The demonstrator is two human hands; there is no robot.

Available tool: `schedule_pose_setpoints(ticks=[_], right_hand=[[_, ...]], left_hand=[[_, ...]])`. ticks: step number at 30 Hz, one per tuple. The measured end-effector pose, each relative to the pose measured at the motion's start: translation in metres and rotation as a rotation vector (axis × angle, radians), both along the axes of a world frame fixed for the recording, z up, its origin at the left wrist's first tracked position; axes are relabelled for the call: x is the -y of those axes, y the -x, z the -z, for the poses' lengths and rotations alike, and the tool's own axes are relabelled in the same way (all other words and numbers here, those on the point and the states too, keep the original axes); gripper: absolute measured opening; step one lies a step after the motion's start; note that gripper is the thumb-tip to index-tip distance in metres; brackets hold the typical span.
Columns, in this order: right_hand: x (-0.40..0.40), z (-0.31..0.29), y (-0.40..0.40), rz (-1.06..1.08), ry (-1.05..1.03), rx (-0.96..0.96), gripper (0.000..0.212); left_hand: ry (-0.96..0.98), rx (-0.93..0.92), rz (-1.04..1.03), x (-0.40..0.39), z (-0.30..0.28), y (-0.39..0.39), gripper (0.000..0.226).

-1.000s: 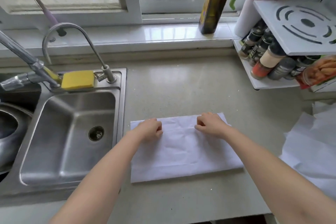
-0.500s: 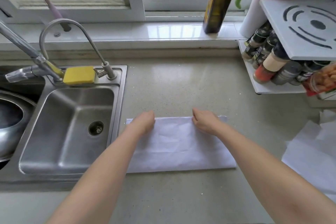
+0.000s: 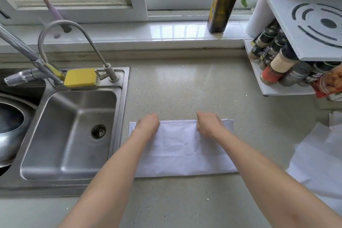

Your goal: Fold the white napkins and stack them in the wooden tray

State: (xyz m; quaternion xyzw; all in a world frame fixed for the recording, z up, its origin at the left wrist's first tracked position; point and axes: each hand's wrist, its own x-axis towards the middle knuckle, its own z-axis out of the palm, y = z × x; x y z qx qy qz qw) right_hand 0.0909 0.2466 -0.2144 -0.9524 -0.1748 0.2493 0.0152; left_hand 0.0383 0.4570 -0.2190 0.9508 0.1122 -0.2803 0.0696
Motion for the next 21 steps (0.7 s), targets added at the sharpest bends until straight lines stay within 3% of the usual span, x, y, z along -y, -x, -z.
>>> schedule_pose_setpoints(ticks=[5,21], right_hand=[[0.0001,0.0019,-0.0004,0.030,0.003,0.007,0.024],[-0.0021,-0.0031,0.0011,0.086,-0.017,0.001,0.022]], left_hand=[[0.006,-0.001,0.005,-0.0010,0.0015,-0.0012,0.026],[0.050,0.000,-0.006,-0.0044,0.0012,-0.0024,0.024]])
